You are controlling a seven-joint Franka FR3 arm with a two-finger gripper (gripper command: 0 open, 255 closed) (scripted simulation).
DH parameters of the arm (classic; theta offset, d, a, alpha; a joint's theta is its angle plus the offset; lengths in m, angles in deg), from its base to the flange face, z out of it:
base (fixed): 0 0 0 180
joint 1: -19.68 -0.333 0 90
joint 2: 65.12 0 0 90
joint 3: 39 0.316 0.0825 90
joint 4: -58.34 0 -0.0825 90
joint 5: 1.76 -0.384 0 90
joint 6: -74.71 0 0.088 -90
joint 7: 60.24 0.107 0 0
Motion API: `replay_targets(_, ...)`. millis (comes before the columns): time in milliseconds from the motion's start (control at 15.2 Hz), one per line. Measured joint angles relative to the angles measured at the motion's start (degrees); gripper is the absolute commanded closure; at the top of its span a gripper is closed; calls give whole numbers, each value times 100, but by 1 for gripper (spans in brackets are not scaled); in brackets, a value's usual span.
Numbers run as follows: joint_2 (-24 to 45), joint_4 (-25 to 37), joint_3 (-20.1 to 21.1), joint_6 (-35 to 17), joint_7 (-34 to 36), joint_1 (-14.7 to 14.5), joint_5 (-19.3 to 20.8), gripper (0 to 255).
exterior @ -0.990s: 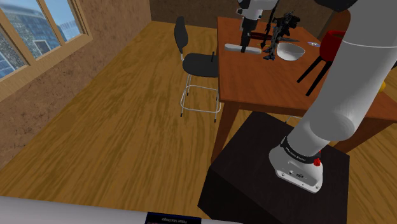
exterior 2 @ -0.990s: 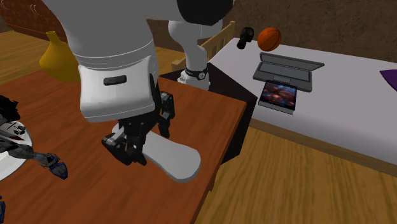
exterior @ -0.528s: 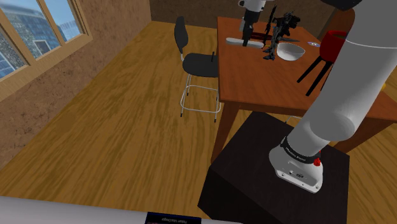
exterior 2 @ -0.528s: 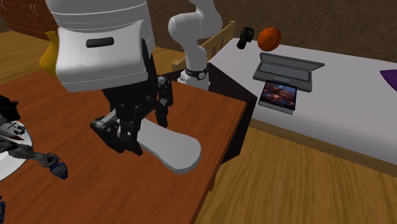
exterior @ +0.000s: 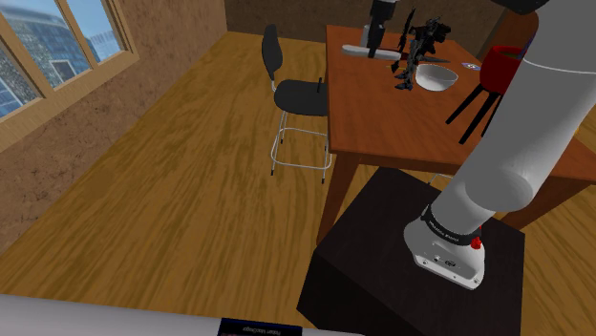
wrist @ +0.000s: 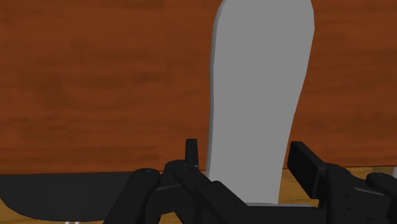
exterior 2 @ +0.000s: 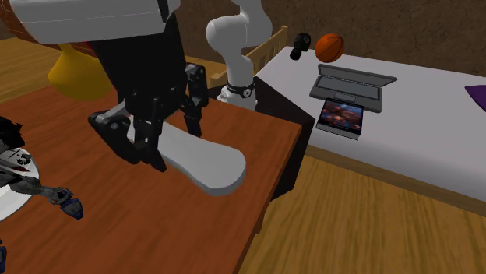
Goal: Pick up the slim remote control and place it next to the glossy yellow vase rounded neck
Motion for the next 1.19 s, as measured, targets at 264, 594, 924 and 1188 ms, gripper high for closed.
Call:
replay_targets(264,-20,291,-11,306,19,11,21,255)
replay_targets(594,-14,678,-25,688,26,37,25,255)
replay_targets(924,46,1141,-37,1102,23,80,-6,255)
replay_targets(1188,108,1507,-50,1417,9,127,-43,255)
